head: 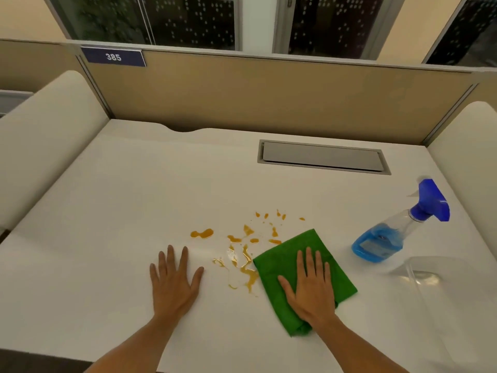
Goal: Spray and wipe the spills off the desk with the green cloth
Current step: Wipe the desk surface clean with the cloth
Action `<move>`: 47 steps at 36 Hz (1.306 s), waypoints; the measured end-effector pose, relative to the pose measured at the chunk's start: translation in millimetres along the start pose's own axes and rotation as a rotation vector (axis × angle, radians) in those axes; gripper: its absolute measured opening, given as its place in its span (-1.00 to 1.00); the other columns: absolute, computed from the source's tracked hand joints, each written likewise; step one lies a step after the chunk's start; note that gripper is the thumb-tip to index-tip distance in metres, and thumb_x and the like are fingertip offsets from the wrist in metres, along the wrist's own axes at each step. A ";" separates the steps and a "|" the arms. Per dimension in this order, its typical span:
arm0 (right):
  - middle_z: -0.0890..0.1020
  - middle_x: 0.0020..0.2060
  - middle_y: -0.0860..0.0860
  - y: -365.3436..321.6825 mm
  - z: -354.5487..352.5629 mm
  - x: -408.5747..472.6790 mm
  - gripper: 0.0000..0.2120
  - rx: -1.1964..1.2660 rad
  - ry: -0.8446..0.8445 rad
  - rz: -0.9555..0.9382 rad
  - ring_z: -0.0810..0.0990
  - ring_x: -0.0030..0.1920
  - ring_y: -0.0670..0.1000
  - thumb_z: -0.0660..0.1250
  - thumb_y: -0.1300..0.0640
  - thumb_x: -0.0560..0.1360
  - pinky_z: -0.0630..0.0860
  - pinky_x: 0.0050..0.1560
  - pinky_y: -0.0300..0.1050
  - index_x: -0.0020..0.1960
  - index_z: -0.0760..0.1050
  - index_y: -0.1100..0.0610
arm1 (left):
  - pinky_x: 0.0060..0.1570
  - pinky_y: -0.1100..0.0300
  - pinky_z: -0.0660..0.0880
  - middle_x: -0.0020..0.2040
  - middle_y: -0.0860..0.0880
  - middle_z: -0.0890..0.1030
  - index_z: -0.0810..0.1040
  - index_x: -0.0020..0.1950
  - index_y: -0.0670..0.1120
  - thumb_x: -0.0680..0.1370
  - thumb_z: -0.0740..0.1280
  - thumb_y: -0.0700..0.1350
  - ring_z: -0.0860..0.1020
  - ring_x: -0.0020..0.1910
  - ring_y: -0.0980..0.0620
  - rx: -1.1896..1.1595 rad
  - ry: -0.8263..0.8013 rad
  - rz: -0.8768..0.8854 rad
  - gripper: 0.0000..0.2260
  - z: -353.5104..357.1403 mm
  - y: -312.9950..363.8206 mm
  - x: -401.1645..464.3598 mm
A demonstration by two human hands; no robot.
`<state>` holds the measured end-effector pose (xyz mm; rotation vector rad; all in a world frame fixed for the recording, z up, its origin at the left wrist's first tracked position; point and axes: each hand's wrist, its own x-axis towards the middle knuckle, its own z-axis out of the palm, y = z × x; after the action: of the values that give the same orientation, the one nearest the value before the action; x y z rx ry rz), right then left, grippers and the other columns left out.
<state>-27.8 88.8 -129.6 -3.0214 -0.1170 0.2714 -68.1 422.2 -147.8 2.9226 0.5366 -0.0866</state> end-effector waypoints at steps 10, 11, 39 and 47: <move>0.17 0.60 0.33 -21.3 -13.3 36.8 -0.11 -0.139 -0.019 -0.028 0.06 0.63 0.27 -0.08 -0.32 0.58 -0.02 0.61 0.27 0.59 0.10 0.39 | 0.56 -0.24 0.03 0.63 -0.16 0.10 0.13 0.62 0.03 0.56 -0.13 0.37 0.05 0.61 -0.22 -0.001 0.013 0.004 -0.29 -0.5 0.8 0.5; 0.08 0.63 0.31 -24.0 -11.2 42.4 -0.11 -0.102 -0.042 -0.010 0.01 0.64 0.25 -0.09 -0.31 0.59 0.00 0.62 0.25 0.61 0.00 0.38 | 0.56 -0.24 0.03 0.63 -0.16 0.10 0.13 0.62 0.03 0.56 -0.13 0.37 0.05 0.61 -0.22 0.004 0.010 0.002 -0.29 -0.9 0.8 0.4; -0.04 0.67 0.17 -103.4 -2.9 136.8 -0.06 -0.013 -0.022 -0.164 -0.15 0.65 0.26 -0.18 -0.46 0.52 -0.17 0.60 0.33 0.67 -0.10 0.16 | 0.57 -0.24 -0.03 0.66 -0.12 0.00 0.06 0.63 0.05 0.58 -0.10 0.38 -0.06 0.64 -0.16 -0.019 -0.010 -0.003 -0.30 2.6 -2.2 3.9; 0.00 0.66 0.18 -177.5 2.6 139.4 -0.09 -0.042 -0.059 -0.405 -0.11 0.65 0.26 -0.16 -0.37 0.48 -0.16 0.58 0.37 0.67 -0.04 0.16 | 0.57 -0.23 -0.04 0.66 -0.11 0.00 0.01 0.64 -0.01 0.58 -0.08 0.38 -0.07 0.64 -0.14 -0.025 -0.009 -0.007 -0.27 7.2 -4.4 3.5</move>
<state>96.6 277.0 -136.5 -2.9384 -0.7354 0.3203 -66.6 426.2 -155.8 2.8949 0.5432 -0.0932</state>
